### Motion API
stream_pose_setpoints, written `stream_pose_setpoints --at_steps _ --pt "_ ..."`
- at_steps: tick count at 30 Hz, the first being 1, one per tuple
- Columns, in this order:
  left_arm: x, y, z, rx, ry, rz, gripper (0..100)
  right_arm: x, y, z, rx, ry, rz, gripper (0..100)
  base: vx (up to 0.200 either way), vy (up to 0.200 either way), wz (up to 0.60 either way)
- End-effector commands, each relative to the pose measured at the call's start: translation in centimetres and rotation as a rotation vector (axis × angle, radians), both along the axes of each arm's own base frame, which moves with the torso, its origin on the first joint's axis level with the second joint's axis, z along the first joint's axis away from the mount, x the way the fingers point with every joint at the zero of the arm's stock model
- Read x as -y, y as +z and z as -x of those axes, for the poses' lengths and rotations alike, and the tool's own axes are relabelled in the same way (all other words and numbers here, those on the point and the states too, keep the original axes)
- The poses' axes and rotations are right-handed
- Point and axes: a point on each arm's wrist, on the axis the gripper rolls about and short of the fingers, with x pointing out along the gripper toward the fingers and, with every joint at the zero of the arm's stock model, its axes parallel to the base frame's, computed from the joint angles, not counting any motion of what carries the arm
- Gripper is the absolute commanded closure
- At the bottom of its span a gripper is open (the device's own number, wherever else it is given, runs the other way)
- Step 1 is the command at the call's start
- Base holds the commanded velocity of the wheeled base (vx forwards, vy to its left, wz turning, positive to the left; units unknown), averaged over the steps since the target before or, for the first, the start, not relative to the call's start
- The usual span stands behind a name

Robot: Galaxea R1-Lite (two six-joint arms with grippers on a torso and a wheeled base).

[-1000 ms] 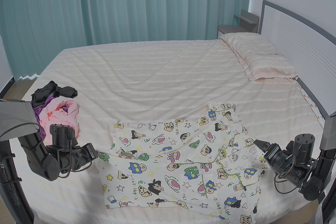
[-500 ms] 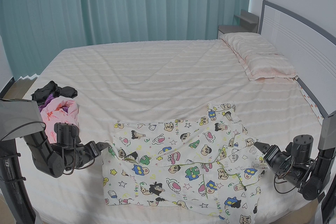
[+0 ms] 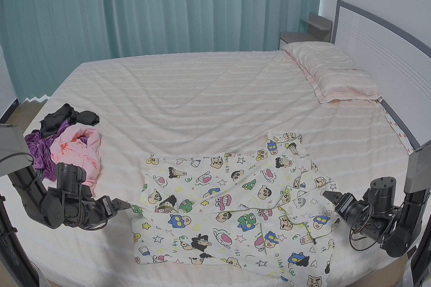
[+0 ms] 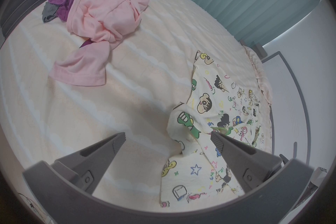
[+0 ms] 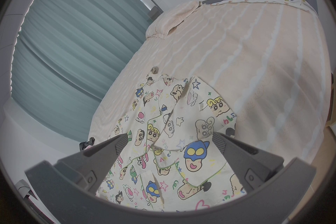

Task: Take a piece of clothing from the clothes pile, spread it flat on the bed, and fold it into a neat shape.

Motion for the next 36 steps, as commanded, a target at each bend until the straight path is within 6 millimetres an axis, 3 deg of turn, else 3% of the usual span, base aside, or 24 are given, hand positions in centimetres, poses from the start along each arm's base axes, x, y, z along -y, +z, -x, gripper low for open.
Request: stream_pose_setpoints --at_steps 1,7,13,22,28,36 --pt "1.1 0.4 2.8 -0.033 -0.077 0.043 0 0.1 -0.2 0.4 -0.020 0.002 0.006 0 0.000 0.000 0.00" --pt "2.4 -0.4 4.5 -0.107 -0.126 0.052 0 0.1 -0.2 0.4 -0.020 0.002 0.006 0 0.000 0.000 0.00" --pt "3.7 -0.5 5.4 -0.165 -0.091 0.110 0 0.1 -0.2 0.4 -0.022 0.002 0.007 0 -0.200 0.000 0.00" --pt "3.7 -0.9 6.2 -0.196 -0.085 0.102 0 0.1 -0.2 0.4 -0.022 0.001 0.005 0 -0.200 0.000 0.00" --pt "4.6 -0.9 4.8 -0.116 -0.058 0.097 0 0.0 -0.2 0.4 -0.022 0.005 0.005 0 0.000 0.000 0.00" --pt "8.6 -5.5 2.3 -0.052 -0.043 -0.144 0 -0.1 -0.3 0.5 -0.027 0.009 0.005 0 0.000 0.000 0.00"
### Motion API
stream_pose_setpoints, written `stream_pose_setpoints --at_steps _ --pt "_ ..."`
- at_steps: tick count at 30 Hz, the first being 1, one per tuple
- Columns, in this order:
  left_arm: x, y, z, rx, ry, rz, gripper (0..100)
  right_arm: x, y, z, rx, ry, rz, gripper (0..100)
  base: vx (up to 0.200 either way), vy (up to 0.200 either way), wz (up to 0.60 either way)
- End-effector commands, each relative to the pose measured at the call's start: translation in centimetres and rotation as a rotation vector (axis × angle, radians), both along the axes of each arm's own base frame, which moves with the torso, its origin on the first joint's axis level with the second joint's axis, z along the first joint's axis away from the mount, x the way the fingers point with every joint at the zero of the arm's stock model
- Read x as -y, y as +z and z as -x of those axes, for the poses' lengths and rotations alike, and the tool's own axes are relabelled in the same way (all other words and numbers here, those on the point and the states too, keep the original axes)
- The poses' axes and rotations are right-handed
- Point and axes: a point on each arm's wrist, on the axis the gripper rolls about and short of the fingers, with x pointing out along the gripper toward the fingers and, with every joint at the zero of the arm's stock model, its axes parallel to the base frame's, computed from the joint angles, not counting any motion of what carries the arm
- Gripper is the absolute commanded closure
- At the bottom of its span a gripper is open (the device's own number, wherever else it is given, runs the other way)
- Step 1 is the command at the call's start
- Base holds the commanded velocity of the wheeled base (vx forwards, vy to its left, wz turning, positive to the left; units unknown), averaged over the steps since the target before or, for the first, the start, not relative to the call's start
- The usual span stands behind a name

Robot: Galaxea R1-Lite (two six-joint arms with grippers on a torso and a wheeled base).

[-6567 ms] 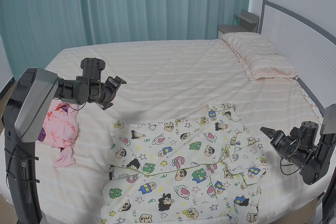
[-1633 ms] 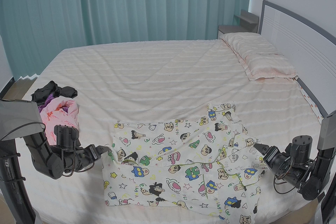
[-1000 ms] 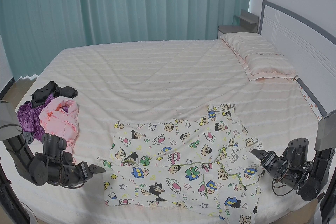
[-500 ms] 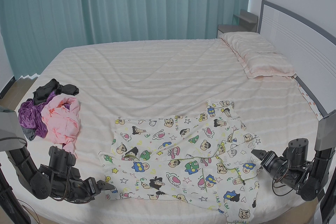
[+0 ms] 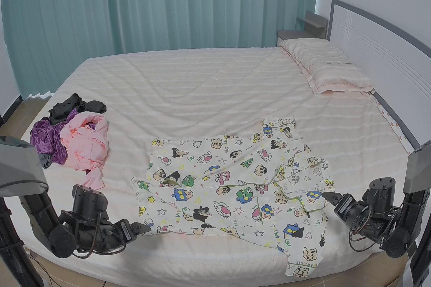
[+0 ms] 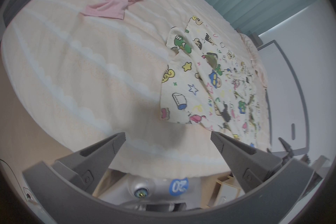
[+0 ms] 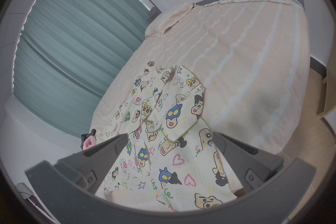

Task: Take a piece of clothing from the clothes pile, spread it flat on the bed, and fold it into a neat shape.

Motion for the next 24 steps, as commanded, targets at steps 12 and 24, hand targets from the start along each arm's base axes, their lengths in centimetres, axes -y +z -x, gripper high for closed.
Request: stream_pose_setpoints --at_steps 12,24 --pt "4.5 -4.0 -3.5 0.091 -0.019 -0.139 0 0.1 -0.3 0.4 -0.024 0.000 0.005 0 0.000 0.000 0.00" --pt "3.0 -2.6 -2.4 0.093 0.013 -0.144 100 0.5 -2.1 1.4 -0.206 0.038 0.112 0 0.000 0.000 0.00"
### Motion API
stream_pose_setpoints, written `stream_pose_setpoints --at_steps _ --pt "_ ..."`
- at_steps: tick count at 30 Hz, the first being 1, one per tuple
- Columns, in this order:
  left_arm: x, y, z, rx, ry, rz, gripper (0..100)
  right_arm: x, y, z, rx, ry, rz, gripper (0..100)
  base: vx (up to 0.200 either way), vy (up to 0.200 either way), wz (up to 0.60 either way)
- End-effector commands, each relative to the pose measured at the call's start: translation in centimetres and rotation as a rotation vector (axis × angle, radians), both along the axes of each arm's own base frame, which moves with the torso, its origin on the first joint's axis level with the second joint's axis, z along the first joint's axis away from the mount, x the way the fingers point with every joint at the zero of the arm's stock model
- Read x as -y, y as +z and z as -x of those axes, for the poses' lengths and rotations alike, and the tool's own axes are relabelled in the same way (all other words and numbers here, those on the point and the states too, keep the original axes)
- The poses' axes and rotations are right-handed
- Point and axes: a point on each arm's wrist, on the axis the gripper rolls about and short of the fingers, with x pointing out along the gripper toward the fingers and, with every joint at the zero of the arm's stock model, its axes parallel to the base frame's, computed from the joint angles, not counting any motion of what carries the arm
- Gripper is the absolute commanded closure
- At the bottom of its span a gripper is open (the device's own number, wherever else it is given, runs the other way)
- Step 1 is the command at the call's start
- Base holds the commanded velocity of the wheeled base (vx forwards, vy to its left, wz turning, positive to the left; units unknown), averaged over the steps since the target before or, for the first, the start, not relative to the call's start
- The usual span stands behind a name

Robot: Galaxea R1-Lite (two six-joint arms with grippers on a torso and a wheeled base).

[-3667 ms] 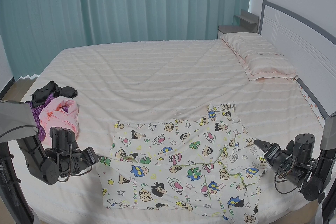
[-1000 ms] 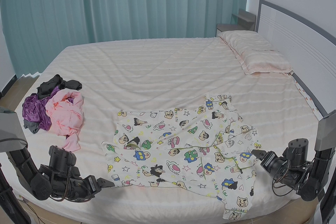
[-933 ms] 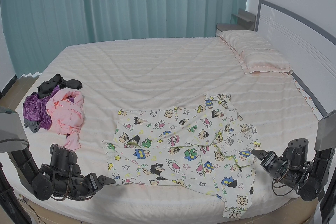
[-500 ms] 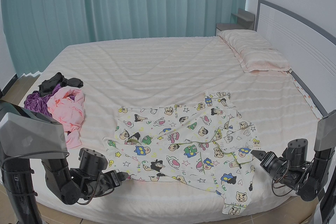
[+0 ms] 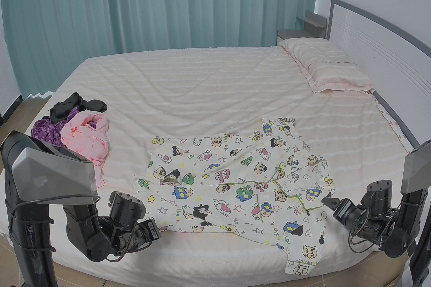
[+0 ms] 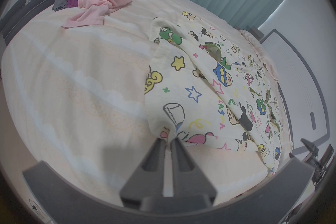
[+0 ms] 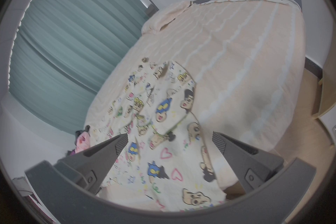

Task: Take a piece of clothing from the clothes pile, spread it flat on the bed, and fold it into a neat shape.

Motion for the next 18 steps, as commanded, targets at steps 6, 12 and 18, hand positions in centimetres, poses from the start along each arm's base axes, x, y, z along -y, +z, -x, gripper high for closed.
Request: stream_pose_setpoints --at_steps 6,12,18 --pt "-2.0 1.7 2.4 -0.006 -0.029 -0.058 100 0.0 -1.1 1.4 -0.136 0.060 0.065 0 0.000 0.000 0.00" --pt "-3.4 2.6 4.1 -0.023 -0.095 -0.142 100 -0.2 -1.8 1.4 -0.171 0.149 0.067 0 0.000 0.000 0.00" --pt "-4.5 2.7 4.7 -0.069 -0.120 -0.182 100 -0.3 -2.6 1.3 -0.191 0.232 0.085 0 0.000 0.000 0.00"
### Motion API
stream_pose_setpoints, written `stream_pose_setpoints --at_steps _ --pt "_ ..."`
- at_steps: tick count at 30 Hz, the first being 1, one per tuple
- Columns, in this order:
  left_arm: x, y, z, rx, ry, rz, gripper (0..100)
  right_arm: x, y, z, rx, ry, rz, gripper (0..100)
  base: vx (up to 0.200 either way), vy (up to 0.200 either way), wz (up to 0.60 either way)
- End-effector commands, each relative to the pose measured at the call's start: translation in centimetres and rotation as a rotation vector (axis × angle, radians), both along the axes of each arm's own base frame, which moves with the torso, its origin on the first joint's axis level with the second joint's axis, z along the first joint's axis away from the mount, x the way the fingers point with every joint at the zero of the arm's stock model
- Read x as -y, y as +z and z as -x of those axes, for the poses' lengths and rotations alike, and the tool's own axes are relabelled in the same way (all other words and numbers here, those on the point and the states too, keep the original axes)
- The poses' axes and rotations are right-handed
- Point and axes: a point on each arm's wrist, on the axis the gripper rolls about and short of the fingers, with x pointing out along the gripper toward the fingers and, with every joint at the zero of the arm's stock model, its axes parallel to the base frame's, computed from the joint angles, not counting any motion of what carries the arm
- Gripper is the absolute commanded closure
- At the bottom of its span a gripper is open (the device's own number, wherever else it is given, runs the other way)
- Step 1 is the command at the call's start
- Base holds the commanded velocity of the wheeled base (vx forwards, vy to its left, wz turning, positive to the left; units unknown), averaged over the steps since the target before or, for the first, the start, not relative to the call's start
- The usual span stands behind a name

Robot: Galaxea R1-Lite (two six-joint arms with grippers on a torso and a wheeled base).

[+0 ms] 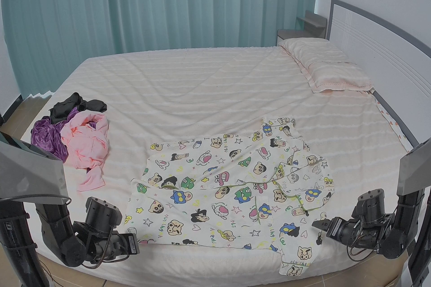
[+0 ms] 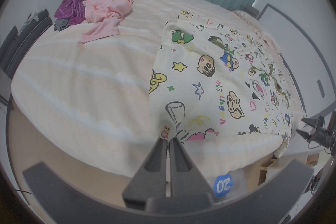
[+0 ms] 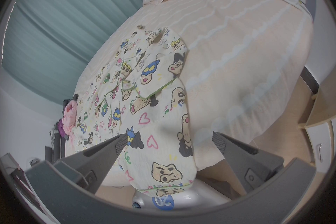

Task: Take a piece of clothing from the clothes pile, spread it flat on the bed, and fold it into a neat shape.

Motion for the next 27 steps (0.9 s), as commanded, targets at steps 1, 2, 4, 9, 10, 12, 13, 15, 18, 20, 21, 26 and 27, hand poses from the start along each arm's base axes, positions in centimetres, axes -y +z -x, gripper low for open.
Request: stream_pose_setpoints --at_steps 1,2,4,9,10,12,13,15,18,20,21,26,27 --pt "-0.7 0.7 0.3 0.005 0.011 0.001 100 0.1 -1.1 0.4 -0.052 0.027 0.023 0 0.000 0.000 0.00" --pt "-0.7 0.6 0.4 -0.005 0.007 0.000 100 0.2 -1.3 0.4 -0.060 0.034 0.034 0 0.000 0.000 0.00" --pt "-0.7 0.5 0.5 -0.020 -0.001 0.007 100 0.2 -1.4 0.4 -0.063 0.044 0.038 0 0.000 0.000 0.00" --pt "-0.5 0.3 0.7 -0.038 -0.024 0.029 100 0.1 -1.6 0.5 -0.072 0.078 0.057 0 0.000 0.000 0.00" --pt "-0.5 0.1 0.7 -0.044 -0.026 0.029 100 0.1 -1.7 0.5 -0.073 0.081 0.057 0 0.000 0.000 0.00" --pt "-0.5 0.0 0.6 -0.052 -0.026 0.026 100 0.0 -1.9 0.5 -0.084 0.092 0.056 0 0.000 0.000 0.00" --pt "-0.5 -0.1 0.6 -0.055 -0.026 0.026 100 0.0 -2.0 0.6 -0.089 0.095 0.055 0 0.000 0.000 0.00" --pt "-0.5 -0.3 0.6 -0.061 -0.026 0.024 100 -0.1 -2.1 0.6 -0.091 0.102 0.054 0 0.000 0.000 0.00" --pt "-0.6 -0.4 0.8 -0.071 -0.023 0.021 0 -0.1 -2.0 0.6 -0.088 0.101 0.055 0 0.000 0.000 0.00" --pt "-0.7 -0.4 1.2 -0.083 -0.023 0.019 0 -0.1 -1.9 0.7 -0.090 0.101 0.057 0 0.000 0.000 0.00" --pt "-0.8 -0.4 1.4 -0.088 -0.024 0.019 0 -0.1 -1.9 0.7 -0.094 0.100 0.059 0 0.000 0.000 0.00" --pt "-1.1 0.6 2.6 -0.087 -0.045 0.093 0 -0.3 -2.0 0.8 -0.099 0.108 0.065 0 0.000 0.000 0.00" --pt "-1.3 1.2 2.8 -0.074 -0.046 0.125 0 -0.3 -1.9 0.8 -0.092 0.106 0.067 0 0.000 0.000 0.00"
